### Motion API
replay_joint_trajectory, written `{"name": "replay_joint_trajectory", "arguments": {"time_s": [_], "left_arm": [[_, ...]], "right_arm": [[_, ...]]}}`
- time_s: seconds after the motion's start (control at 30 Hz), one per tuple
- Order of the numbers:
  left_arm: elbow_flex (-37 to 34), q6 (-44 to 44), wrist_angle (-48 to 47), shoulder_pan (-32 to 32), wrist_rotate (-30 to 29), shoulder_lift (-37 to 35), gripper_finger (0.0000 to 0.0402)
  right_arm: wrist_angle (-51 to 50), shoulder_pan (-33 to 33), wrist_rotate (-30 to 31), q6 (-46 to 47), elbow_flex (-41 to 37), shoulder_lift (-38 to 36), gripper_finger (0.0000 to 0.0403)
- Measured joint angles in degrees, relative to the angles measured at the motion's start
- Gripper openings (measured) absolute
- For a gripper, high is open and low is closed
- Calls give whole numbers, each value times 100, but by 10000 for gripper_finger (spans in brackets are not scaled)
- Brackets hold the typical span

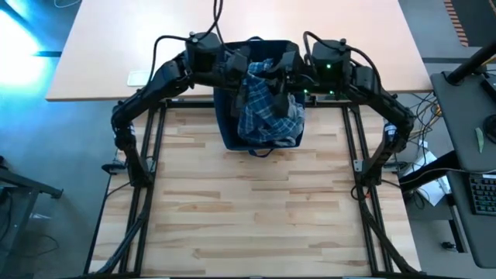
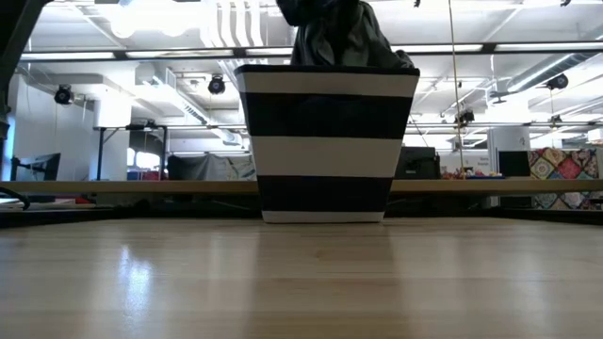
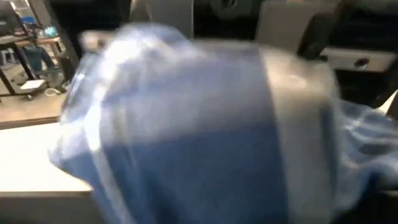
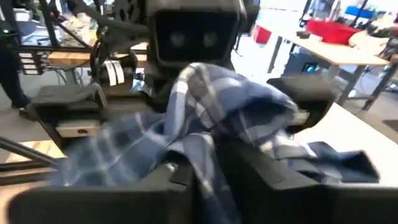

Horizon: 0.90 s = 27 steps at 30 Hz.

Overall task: Fold Laundry from Bin
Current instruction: Remove the blue patterned pants from the blue laundry bin

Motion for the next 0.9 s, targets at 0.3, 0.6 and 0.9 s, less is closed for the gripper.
{"name": "replay_joint_trajectory", "arguments": {"time_s": [0.3, 0.6, 0.9], "left_arm": [[529, -242, -67, 155, -62, -205, 19], [581, -834, 540, 525, 26, -1065, 16], [549, -1558, 1203, 542, 160, -1324, 20]], "right_arm": [[-349, 22, 860, -207, -6, -503, 168], [-2211, 13, 1672, 246, -37, -748, 215], [-1662, 59, 1157, 467, -619, -195, 235]]}}
